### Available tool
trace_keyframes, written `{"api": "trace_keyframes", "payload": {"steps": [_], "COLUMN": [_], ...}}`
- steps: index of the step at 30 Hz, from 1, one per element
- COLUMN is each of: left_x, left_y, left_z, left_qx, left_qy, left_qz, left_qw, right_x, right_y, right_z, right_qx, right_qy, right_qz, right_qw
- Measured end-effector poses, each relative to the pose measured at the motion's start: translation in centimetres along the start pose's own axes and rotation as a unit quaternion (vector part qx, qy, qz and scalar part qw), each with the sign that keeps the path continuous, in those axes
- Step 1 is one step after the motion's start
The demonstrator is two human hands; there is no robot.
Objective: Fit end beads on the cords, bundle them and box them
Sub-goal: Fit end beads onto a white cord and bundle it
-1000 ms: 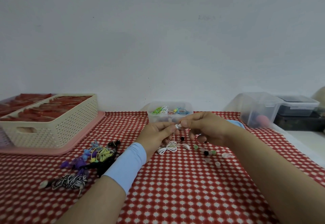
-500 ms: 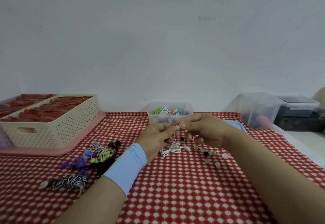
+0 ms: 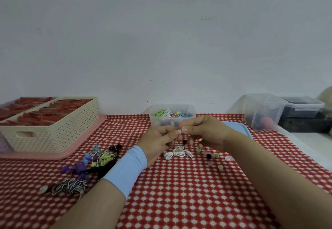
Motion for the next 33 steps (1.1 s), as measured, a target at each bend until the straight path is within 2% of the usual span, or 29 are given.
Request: {"api": "trace_keyframes", "payload": {"steps": [7, 17, 23, 33], "left_x": [-0.2, 0.0, -0.1, 0.2], "left_y": [-0.9, -0.9, -1.1, -0.8], "left_z": [0.7, 1.4, 1.6, 1.8], "left_qx": [-0.103, -0.132, -0.169, -0.151], "left_qy": [0.047, 0.071, 0.084, 0.080], "left_qz": [0.038, 0.044, 0.058, 0.044], "left_qw": [0.993, 0.988, 0.980, 0.984], "right_x": [0.2, 0.4, 0.2, 0.1], "right_y": [-0.5, -0.6, -0.4, -0.4], "right_z": [-0.6, -0.9, -0.5, -0.3], "right_qx": [0.009, 0.067, 0.044, 0.025], "right_qy": [-0.030, -0.049, -0.040, -0.008], "right_qz": [0.045, 0.083, 0.074, 0.050], "right_qw": [0.999, 0.993, 0.995, 0.998]}}
Point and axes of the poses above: each hand's wrist, its own x-axis away from the middle knuckle, its own y-axis out of the palm, z = x × y, the point moved 7 cm from there along -x, towards the middle knuckle, and after that the axes turned 13 degrees about y, right-handed, at the moved point
